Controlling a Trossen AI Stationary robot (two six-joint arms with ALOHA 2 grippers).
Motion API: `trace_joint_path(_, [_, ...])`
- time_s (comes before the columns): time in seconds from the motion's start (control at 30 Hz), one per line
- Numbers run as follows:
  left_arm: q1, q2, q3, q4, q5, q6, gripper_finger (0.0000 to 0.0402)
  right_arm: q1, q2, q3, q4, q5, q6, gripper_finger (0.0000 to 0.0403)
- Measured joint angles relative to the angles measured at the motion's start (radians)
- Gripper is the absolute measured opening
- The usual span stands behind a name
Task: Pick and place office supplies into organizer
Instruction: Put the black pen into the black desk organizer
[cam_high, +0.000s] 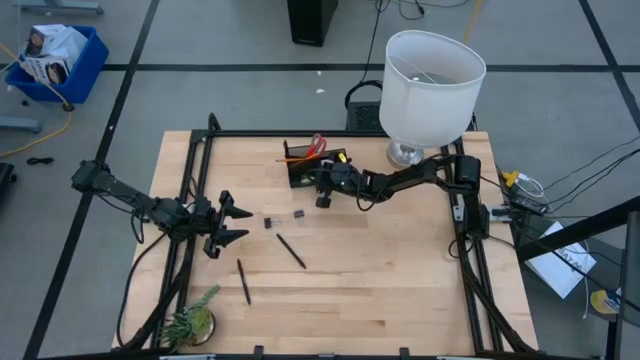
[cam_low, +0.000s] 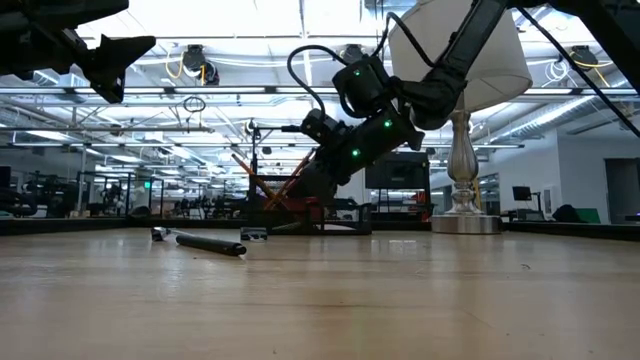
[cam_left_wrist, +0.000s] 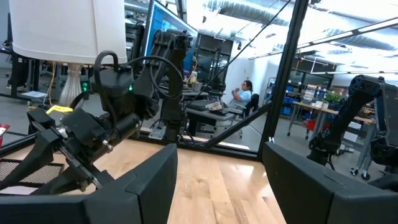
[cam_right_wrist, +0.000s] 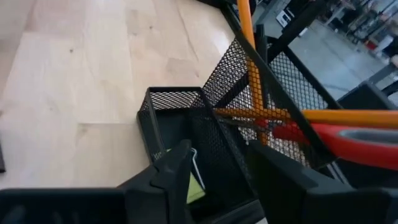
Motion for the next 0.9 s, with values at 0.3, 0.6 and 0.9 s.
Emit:
trace_joint_path(0.3, [0.000,0.000,0.000,0.000,0.000,0.000,0.0244,0.134,0.000,0.000,-0.007,0.000,0.170,0.0157])
trace_joint_path(0.6, [0.000,0.000,0.000,0.000,0.000,0.000,0.0244,0.357,0.000,0.000,-0.069,0.177,0.240,0.0141])
trace_joint_path(0.9, [0.000,0.000,0.000,0.000,0.000,0.000,0.0244,0.599,-0.001,0.000,-0.074,0.284,0.415,0.0139])
